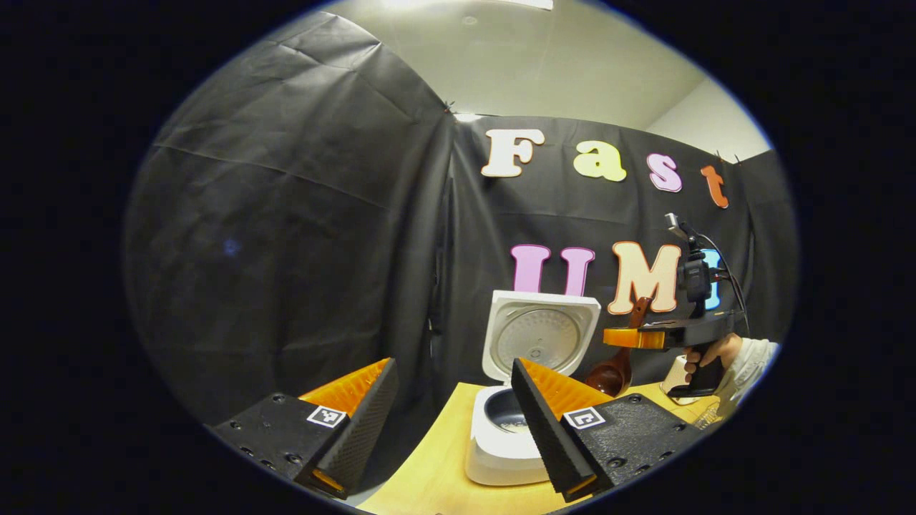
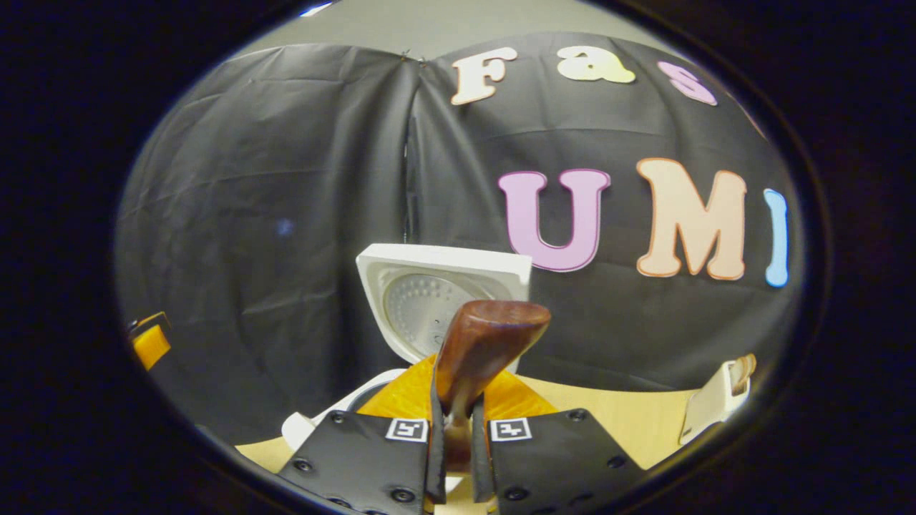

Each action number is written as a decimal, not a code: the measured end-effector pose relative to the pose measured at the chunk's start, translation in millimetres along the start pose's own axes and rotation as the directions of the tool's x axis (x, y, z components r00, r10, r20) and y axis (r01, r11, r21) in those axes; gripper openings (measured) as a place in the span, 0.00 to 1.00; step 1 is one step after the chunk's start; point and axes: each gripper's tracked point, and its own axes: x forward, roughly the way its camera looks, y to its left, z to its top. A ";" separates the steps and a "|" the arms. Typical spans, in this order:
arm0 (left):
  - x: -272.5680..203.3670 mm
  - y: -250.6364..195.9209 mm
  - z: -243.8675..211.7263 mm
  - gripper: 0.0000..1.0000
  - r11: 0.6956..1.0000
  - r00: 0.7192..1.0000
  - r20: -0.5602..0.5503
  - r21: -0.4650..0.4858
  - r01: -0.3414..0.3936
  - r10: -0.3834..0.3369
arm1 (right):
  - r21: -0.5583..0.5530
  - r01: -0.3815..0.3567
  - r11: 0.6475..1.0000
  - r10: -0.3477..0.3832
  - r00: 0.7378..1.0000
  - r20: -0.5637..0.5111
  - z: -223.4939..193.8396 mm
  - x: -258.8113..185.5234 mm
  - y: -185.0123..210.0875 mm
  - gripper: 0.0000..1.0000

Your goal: Close the left gripper, press the button to open the rice cooker; take a wooden spoon from the chopstick holder with the right hand, scoop a spoonful of rice and pour it into the rice cooker, then put the wooden spoon back into the chopstick holder.

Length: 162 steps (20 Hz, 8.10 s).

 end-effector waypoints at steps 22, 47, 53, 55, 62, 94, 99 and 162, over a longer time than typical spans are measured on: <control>31.2 -136.7 14.8 0.94 0.986 0.985 0.021 0.016 0.168 -0.168 | 0.180 0.394 0.901 -0.390 0.919 -0.059 -50.6 -182.2 -270.5 0.16; 24.3 -195.7 14.8 0.91 0.980 0.983 0.008 0.078 0.183 -0.185 | 0.264 0.546 0.795 -0.472 0.831 -0.295 -225.9 -244.3 -366.4 0.17; 24.0 -194.1 15.3 0.96 0.981 0.984 0.005 0.087 0.174 -0.175 | 0.267 0.553 0.790 -0.463 0.822 -0.332 -255.9 -241.9 -367.4 0.18; 24.8 -194.7 16.3 0.96 0.981 0.984 0.005 0.090 0.174 -0.175 | 0.283 0.553 0.784 -0.458 0.822 -0.337 -260.1 -241.1 -367.5 0.17; 26.3 -200.2 15.8 0.91 0.979 0.983 0.009 0.092 0.183 -0.184 | 0.275 0.575 0.770 -0.484 0.808 -0.336 -256.9 -252.3 -374.3 0.19; 144.9 -154.4 17.9 0.94 0.982 0.978 -0.097 0.001 0.187 -0.186 | 0.092 0.642 0.761 -0.645 0.764 -0.002 -85.9 -327.4 -332.7 0.97; 202.0 -155.9 21.8 0.93 0.974 0.966 -0.127 -0.041 0.222 -0.226 | 0.076 0.654 0.752 -0.655 0.755 -0.011 -88.2 -342.7 -313.5 0.98; 99.4 -141.1 -178.6 0.96 0.989 0.864 -0.487 -0.012 0.145 -0.132 | 0.004 0.415 0.910 -0.415 0.910 -0.013 -89.9 -264.0 -219.4 0.97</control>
